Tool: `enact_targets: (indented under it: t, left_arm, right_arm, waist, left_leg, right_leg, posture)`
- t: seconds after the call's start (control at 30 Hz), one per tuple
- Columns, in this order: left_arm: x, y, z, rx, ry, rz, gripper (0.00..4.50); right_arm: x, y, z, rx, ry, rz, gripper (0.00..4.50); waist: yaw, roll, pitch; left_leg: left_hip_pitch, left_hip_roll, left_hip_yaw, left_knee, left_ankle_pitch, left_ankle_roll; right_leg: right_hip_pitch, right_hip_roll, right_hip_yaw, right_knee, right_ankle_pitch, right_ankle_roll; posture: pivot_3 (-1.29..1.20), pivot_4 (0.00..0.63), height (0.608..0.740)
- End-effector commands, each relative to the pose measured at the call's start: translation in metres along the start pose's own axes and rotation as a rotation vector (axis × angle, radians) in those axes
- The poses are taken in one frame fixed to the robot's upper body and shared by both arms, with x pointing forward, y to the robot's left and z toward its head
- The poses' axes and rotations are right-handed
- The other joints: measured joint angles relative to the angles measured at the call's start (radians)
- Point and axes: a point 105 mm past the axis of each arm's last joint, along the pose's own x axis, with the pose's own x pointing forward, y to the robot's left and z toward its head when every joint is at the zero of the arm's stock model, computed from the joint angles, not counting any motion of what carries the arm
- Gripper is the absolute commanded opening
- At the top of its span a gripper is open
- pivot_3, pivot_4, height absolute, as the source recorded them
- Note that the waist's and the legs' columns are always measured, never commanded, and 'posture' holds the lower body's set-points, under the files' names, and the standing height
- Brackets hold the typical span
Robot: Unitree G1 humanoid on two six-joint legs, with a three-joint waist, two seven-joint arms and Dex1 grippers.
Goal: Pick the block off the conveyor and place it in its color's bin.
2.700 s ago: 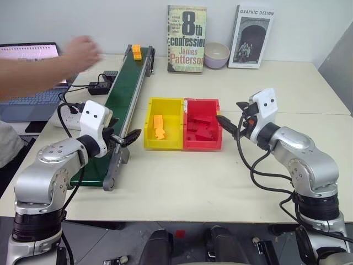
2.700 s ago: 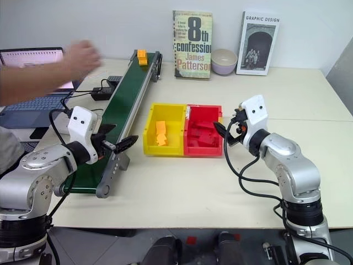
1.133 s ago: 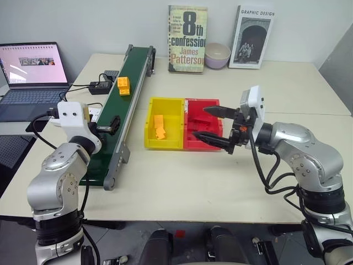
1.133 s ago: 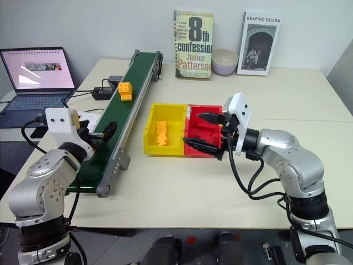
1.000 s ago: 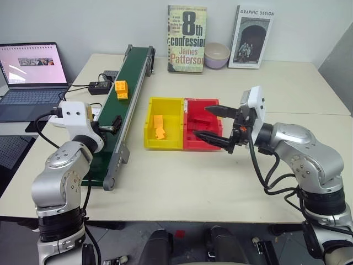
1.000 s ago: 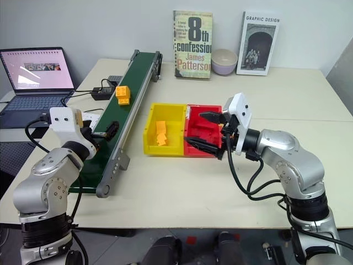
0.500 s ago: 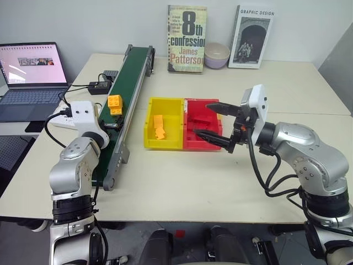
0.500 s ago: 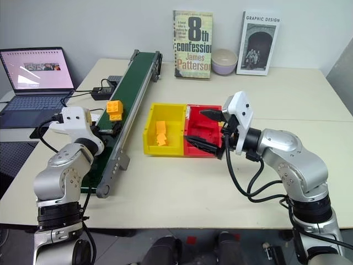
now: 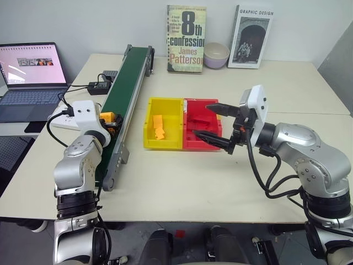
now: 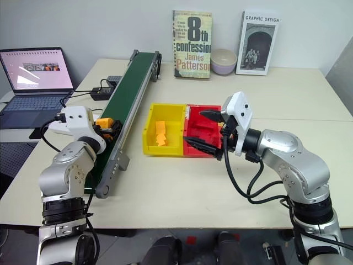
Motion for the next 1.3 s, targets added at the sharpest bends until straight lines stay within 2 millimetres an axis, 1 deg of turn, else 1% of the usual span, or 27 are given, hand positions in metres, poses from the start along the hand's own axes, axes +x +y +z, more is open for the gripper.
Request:
enact_targets:
  t: [0.03,0.13,0.27,0.3,0.37,0.4,0.47,0.5,0.53,0.57,0.63,0.7,0.77,0.83,0.9,0.93,1.03,1.1,1.2,1.3]
  left_arm:
    - [-0.012,0.003,0.009,-0.008,-0.016,0.036,2.79]
    - [-0.016,0.005,0.007,-0.015,-0.006,0.049,2.32]
    - [-0.021,0.007,0.012,-0.02,-0.013,0.059,1.64]
    - [-0.021,0.007,0.013,-0.017,-0.015,0.059,1.58]
    - [-0.017,0.012,0.023,0.007,-0.034,0.063,1.55]
    - [-0.013,0.013,0.031,0.026,-0.05,0.056,1.55]
    - [-0.005,0.009,0.053,0.083,-0.088,0.008,1.55]
    - [-0.002,0.007,0.06,0.105,-0.099,-0.013,1.55]
    - [0.003,-0.003,0.067,0.151,-0.099,-0.085,1.55]
    - [0.007,-0.02,0.073,0.22,-0.097,-0.194,1.55]
    - [0.01,-0.041,0.077,0.306,-0.085,-0.349,1.55]
    - [0.007,-0.067,0.079,0.389,-0.075,-0.529,1.55]
    - [0.001,-0.094,0.077,0.472,-0.048,-0.72,1.55]
    - [-0.003,-0.106,0.073,0.519,-0.023,-0.821,1.55]
    - [-0.007,-0.12,0.059,0.632,0.012,-0.951,1.55]
    - [-0.008,-0.126,0.055,0.66,0.027,-0.998,1.55]
    - [-0.003,-0.132,0.047,0.682,0.056,-1.049,1.55]
    - [0.001,-0.135,0.042,0.702,0.07,-1.088,2.25]
    - [0.008,-0.133,0.042,0.723,0.072,-1.084,2.83]
    - [0.011,-0.132,0.044,0.739,0.065,-1.087,3.23]
  right_arm:
    - [-0.001,0.001,0.01,-0.026,-0.036,-0.001,4.5]
    - [0.0,0.001,0.009,-0.022,-0.039,0.001,4.5]
    - [0.0,0.001,0.007,-0.02,-0.038,0.003,4.5]
    - [0.0,0.001,0.007,-0.02,-0.039,0.006,4.5]
    - [0.0,0.002,0.007,-0.021,-0.041,0.016,4.5]
    - [0.0,0.003,0.007,-0.023,-0.043,0.022,4.5]
    - [0.0,0.004,0.009,-0.033,-0.047,0.029,4.5]
    - [0.0,0.004,0.01,-0.038,-0.047,0.031,4.5]
    - [0.0,0.003,0.01,-0.044,-0.047,0.027,4.5]
    - [-0.001,0.002,0.011,-0.053,-0.04,0.015,4.5]
    - [-0.001,-0.001,0.011,-0.066,-0.029,-0.004,4.5]
    - [-0.002,-0.002,0.012,-0.078,-0.016,-0.022,4.5]
    - [-0.003,-0.002,0.013,-0.084,-0.01,-0.033,4.5]
    - [-0.004,-0.002,0.013,-0.084,-0.007,-0.037,4.5]
    - [-0.003,0.0,0.01,-0.086,0.017,-0.037,4.5]
    - [-0.003,0.001,0.009,-0.083,0.03,-0.034,4.5]
    - [-0.001,0.0,0.007,-0.085,0.043,-0.039,4.5]
    - [-0.002,-0.001,0.008,-0.081,0.045,-0.055,4.5]
    - [-0.004,-0.003,0.007,-0.081,0.054,-0.069,4.5]
    - [-0.006,-0.003,0.005,-0.078,0.059,-0.08,4.5]
  waist:
    - [0.0,0.0,0.0]
    - [0.0,0.0,0.0]
    - [0.001,0.0,0.0]
    - [0.001,0.0,0.0]
    - [0.001,0.0,0.0]
    - [0.001,0.0,0.0]
    - [0.001,0.0,0.0]
    - [0.002,0.0,0.0]
    - [0.001,0.0,0.0]
    - [0.001,0.0,0.0]
    - [0.003,0.0,0.0]
    - [0.002,0.0,0.0]
    - [0.001,0.0,0.0]
    - [0.0,0.0,0.0]
    - [0.0,0.0,0.0]
    - [-0.001,0.0,0.0]
    - [-0.003,0.0,0.0]
    - [-0.003,0.0,0.0]
    - [-0.003,0.0,0.0]
    - [-0.003,0.0,0.0]
  left_leg:
    - [0.0,0.0,0.0,0.0,0.0,0.0]
    - [0.0,0.0,0.0,0.0,0.0,0.0]
    - [0.0,0.0,0.0,0.0,0.0,0.0]
    - [0.0,0.0,0.0,0.0,0.0,0.0]
    - [0.0,0.0,0.0,0.0,0.0,0.0]
    - [0.0,0.0,0.0,0.0,0.0,0.0]
    - [0.0,0.0,-0.001,0.0,0.0,0.0]
    - [-0.001,0.0,-0.002,0.0,0.0,0.0]
    - [0.0,0.0,-0.002,0.0,0.0,0.0]
    - [0.0,0.0,-0.002,0.0,0.0,0.0]
    - [0.0,-0.001,-0.001,0.0,0.0,0.0]
    - [0.0,-0.003,0.002,0.0,0.0,0.0]
    - [-0.001,-0.003,0.004,0.0,0.0,0.0]
    - [-0.002,-0.003,0.004,0.0,0.0,0.0]
    - [-0.002,-0.002,0.003,-0.001,0.0,0.0]
    - [-0.002,-0.002,0.003,-0.001,0.0,0.0]
    - [-0.002,-0.001,0.003,-0.002,0.0,0.0]
    - [-0.002,0.0,0.002,-0.002,0.0,0.0]
    - [-0.002,-0.001,0.003,-0.001,0.0,0.001]
    - [-0.002,-0.001,0.003,0.0,0.0,0.001]
  right_leg:
    - [0.0,0.0,0.0,0.0,0.0,0.0]
    - [0.0,0.0,0.0,0.0,0.0,0.0]
    - [0.0,0.001,0.0,0.0,0.0,0.0]
    - [0.0,0.001,0.0,0.0,0.0,0.0]
    - [0.0,0.001,0.0,0.0,0.0,0.0]
    - [0.0,0.001,0.0,0.0,0.0,0.0]
    - [0.0,0.002,-0.001,0.0,0.0,0.0]
    - [0.0,0.003,-0.002,0.0,0.0,0.0]
    - [0.0,0.004,-0.003,0.001,0.0,0.0]
    - [0.0,0.004,-0.002,0.0,0.0,0.0]
    - [0.0,0.004,-0.003,0.0,0.0,0.0]
    - [0.0,0.003,-0.003,-0.001,0.0,0.0]
    - [0.0,0.002,-0.001,-0.002,0.0,0.0]
    - [-0.001,0.002,-0.002,-0.002,0.0,0.0]
    - [-0.002,0.003,-0.001,-0.002,0.0,0.0]
    - [-0.002,0.003,-0.001,-0.001,0.0,0.0]
    - [-0.003,0.004,-0.002,0.0,0.0,0.0]
    - [-0.003,0.005,-0.002,0.0,0.0,0.0]
    - [-0.003,0.005,-0.002,0.0,-0.001,0.0]
    - [-0.003,0.004,-0.002,0.0,-0.001,0.0]
  posture:
    - [0.0,0.15,0.74]
    - [0.0,0.15,0.74]
    - [0.0,0.15,0.74]
    - [0.0,0.15,0.74]
    - [0.0,0.15,0.74]
    - [0.0,0.15,0.74]
    - [0.0,0.15,0.74]
    - [0.0,0.15,0.74]
    - [0.0,0.15,0.74]
    - [0.0,0.15,0.74]
    - [0.0,0.15,0.74]
    - [0.0,0.15,0.74]
    - [0.0,0.15,0.74]
    - [0.0,0.15,0.74]
    - [0.0,0.15,0.74]
    - [0.0,0.15,0.74]
    - [0.0,0.15,0.74]
    - [0.0,0.15,0.74]
    - [0.0,0.15,0.74]
    - [0.0,0.15,0.74]
